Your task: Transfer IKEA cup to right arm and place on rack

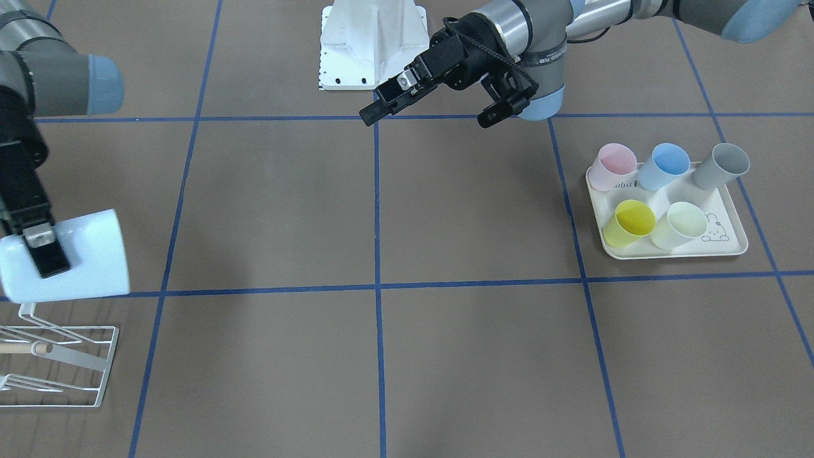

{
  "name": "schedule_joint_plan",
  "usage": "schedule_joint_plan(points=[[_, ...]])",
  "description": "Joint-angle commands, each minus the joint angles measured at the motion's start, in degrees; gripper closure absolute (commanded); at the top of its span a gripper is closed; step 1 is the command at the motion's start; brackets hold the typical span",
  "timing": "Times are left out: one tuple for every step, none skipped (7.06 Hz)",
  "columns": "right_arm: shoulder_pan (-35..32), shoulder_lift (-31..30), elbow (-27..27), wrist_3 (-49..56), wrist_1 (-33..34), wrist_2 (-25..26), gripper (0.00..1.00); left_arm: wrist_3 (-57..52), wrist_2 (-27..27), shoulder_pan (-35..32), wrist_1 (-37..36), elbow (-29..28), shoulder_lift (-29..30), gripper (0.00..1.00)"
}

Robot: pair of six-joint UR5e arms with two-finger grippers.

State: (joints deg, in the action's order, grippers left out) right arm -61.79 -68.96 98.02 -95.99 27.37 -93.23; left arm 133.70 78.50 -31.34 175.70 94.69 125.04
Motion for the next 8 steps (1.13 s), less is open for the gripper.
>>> schedule_joint_plan(points=[[-5.87,-5.72,0.33,20.82,8.19,-3.8,1.0,-11.58,0.07,0.05,-1.32,0.49,-0.33,0.0],[-7.71,-8.45,0.42,28.76,9.7,-3.54,1.0,-15.27,0.07,0.13,-2.98,0.49,-0.33,0.0],[-9.3,-12.13,1.64,34.58,9.89,-3.36,1.0,-20.18,-0.01,0.14,-5.35,0.58,-0.24,0.0],[-9.58,-15.91,2.78,41.95,9.89,-1.79,1.0,-27.89,-0.02,0.05,-10.68,1.71,-0.15,0.0],[-9.58,-18.56,3.14,45.24,9.89,1.88,1.0,-32.32,-0.02,-0.04,-16.65,4.42,-0.33,0.0],[-9.49,-21.37,3.32,45.97,9.55,3.39,1.0,-32.54,-0.02,0.05,-18.53,5.14,-0.76,0.0],[-9.4,-23.31,2.8,52.33,9.37,4.8,1.0,-32.62,-0.02,0.05,-18.81,5.06,-0.85,0.0],[-8.1,-23.42,2.62,53.27,9.28,5.07,1.0,-32.54,-0.02,0.13,-18.82,4.97,-0.86,0.0]])
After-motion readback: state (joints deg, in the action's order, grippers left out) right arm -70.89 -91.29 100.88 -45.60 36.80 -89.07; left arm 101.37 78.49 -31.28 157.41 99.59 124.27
